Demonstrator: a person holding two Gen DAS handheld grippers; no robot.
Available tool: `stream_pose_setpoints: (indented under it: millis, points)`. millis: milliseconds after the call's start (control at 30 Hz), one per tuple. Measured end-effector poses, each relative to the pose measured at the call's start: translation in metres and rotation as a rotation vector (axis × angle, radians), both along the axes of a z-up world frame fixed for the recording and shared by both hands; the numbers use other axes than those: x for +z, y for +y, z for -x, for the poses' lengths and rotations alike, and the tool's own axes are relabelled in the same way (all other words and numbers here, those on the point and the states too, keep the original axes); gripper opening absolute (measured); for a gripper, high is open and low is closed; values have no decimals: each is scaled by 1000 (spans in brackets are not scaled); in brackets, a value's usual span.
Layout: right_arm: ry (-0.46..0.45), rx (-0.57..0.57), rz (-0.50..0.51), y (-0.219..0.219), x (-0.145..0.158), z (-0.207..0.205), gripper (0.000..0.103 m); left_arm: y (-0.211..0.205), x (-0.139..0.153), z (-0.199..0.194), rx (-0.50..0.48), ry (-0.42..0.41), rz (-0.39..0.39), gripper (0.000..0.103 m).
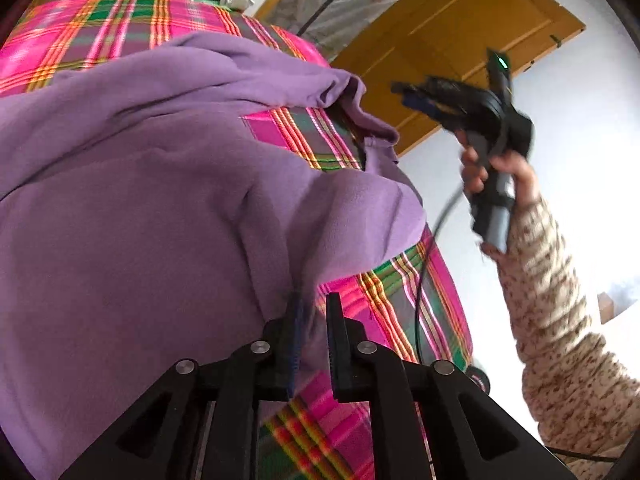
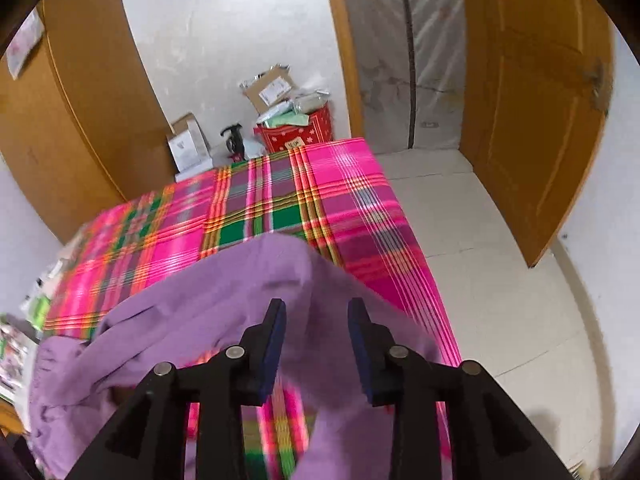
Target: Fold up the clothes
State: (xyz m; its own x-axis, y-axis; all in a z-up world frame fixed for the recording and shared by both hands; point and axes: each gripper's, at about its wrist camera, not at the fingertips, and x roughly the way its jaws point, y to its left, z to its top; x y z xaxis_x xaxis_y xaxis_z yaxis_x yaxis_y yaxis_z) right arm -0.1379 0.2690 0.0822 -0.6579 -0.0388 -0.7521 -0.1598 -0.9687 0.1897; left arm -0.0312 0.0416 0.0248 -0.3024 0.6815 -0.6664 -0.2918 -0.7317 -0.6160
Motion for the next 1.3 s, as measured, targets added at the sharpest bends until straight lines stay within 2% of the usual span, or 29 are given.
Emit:
stream_pose_setpoints:
  millis: [200,367,500,533,633,767,867,1033,1167,1300]
  points:
    - [51,-33,123,-3,-2,-90,36,-48,5,-23,137,2,-24,14]
    - [52,-19,239,-28,-25,-148,39,-118,4,-58,336,-2,4,14]
    - [44,28,278,-57,-47,-177,40,-176,-10,-93,520,-52,35,14]
    - [45,42,290,-64,-53,-182,41,-187,-15,-101,559,-67,38,17]
    - [42,65,351,-80,-65,-186,45,-220,-25,-128,669,-105,45,19]
    - [57,101,387,-103,-71,-185,50,-238,-31,-146,734,-113,17,22]
    - [67,151,364,-123,-69,-181,52,-244,-31,-155,771,-125,33,22]
    - [35,221,316,-157,-72,-174,55,-260,-29,-170,814,-138,15,22]
    - [14,199,278,-163,-79,-168,55,-278,-31,-185,885,-158,-15,23]
    - [14,127,339,-148,-84,-163,55,-294,-31,-195,965,-175,-40,25]
